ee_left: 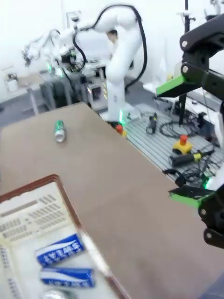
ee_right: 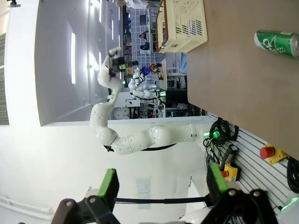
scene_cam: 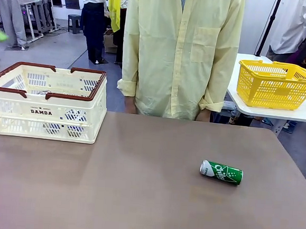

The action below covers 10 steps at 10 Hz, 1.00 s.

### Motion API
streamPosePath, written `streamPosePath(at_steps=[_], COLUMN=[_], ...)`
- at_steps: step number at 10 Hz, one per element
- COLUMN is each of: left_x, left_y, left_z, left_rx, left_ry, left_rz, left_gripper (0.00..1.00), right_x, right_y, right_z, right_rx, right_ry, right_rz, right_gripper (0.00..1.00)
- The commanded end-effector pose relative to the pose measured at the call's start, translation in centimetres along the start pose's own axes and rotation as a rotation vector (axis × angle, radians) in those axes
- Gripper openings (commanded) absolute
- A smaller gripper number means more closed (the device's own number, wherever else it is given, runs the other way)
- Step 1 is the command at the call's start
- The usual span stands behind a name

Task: Place the drinks into the Shopping basket.
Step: Pick up one drink and place it into the Shopping basket.

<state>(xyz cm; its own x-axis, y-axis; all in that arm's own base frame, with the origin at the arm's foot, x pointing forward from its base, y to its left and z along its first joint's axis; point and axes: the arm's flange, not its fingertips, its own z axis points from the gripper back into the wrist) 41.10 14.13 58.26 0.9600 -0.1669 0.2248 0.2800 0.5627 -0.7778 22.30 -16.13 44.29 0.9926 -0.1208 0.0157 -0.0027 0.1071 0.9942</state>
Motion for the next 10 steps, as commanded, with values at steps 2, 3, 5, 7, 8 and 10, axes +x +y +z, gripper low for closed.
streamPosePath(at_steps=[2, 3, 5, 7, 8, 10], left_x=[-6.8, -6.4, -9.0, -9.0, -9.0, -9.0], left_y=[7.1, 9.2, 8.2, 8.2, 8.2, 8.2], left_z=[2.6, 2.4, 3.1, 3.1, 3.1, 3.1], left_rx=[-0.271, -0.314, -0.242, -0.242, -0.242, -0.242], left_ry=[-0.181, -0.157, -0.175, -0.175, -0.175, -0.175], left_rz=[0.069, 0.074, 0.109, 0.109, 0.109, 0.109], left_gripper=[1.00, 1.00, 1.00, 1.00, 1.00, 1.00], right_x=[0.0, 0.0, 0.0, 0.0, 0.0, 0.0], right_y=[0.5, 0.5, 0.5, 0.5, 0.5, 0.5], right_z=[-0.1, -0.1, -0.1, -0.1, -0.1, -0.1], right_rx=[0.008, 0.008, 0.008, 0.008, 0.008, 0.008], right_ry=[-0.002, -0.002, -0.002, -0.002, -0.002, -0.002], right_rz=[0.000, 0.000, 0.000, 0.000, 0.000, 0.000], right_gripper=[1.00, 1.00, 1.00, 1.00, 1.00, 1.00])
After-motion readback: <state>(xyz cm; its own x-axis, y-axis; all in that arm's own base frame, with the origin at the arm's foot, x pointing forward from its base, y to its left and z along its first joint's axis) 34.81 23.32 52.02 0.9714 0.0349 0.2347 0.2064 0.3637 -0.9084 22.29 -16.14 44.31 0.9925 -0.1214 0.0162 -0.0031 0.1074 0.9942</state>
